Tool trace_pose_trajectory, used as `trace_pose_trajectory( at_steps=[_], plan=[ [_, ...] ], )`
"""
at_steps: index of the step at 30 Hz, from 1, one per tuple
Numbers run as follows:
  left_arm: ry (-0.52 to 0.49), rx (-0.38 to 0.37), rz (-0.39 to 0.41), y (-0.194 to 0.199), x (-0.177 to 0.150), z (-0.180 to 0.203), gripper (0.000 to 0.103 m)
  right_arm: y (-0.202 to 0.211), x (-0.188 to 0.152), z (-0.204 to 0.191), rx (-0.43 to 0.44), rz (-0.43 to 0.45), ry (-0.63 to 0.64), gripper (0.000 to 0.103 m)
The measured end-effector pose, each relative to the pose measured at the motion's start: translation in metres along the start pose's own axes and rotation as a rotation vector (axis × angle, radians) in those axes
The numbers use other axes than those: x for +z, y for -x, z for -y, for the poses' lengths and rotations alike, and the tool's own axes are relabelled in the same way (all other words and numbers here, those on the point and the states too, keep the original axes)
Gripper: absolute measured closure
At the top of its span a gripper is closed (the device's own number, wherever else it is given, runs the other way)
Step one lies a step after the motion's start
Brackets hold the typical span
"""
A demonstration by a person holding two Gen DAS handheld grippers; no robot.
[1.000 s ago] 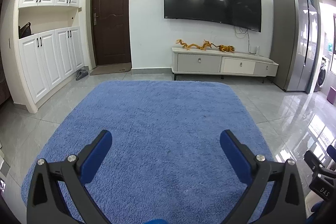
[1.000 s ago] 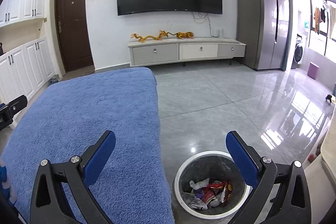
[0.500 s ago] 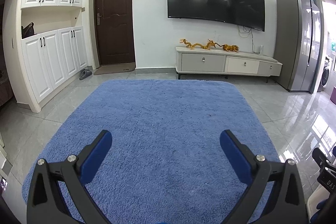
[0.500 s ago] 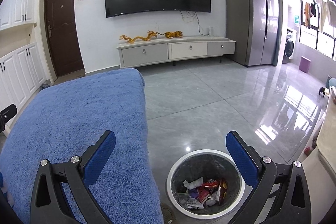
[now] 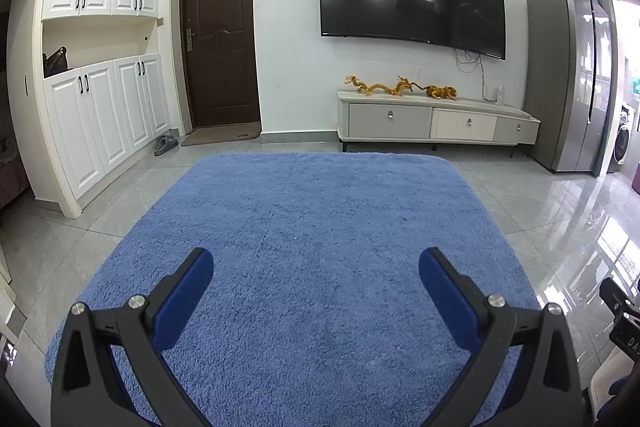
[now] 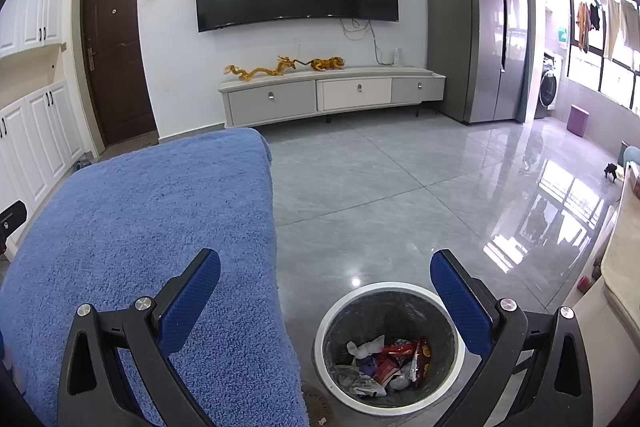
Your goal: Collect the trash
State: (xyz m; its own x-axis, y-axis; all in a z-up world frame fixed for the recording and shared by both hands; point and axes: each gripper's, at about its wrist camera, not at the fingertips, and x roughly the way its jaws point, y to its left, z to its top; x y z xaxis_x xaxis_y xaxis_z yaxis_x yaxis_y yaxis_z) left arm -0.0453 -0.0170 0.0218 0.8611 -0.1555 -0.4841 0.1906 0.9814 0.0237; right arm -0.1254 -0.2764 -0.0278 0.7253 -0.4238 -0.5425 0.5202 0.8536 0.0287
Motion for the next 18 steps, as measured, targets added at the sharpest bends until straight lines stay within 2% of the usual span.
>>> trace_pose_trajectory(
  at_steps=[18],
  plan=[
    [-0.05, -0.068, -0.006, 0.006, -0.004, 0.019, 0.0, 0.003, -0.001, 0.009, -0.027, 0.002, -0.006, 0.0]
  ],
)
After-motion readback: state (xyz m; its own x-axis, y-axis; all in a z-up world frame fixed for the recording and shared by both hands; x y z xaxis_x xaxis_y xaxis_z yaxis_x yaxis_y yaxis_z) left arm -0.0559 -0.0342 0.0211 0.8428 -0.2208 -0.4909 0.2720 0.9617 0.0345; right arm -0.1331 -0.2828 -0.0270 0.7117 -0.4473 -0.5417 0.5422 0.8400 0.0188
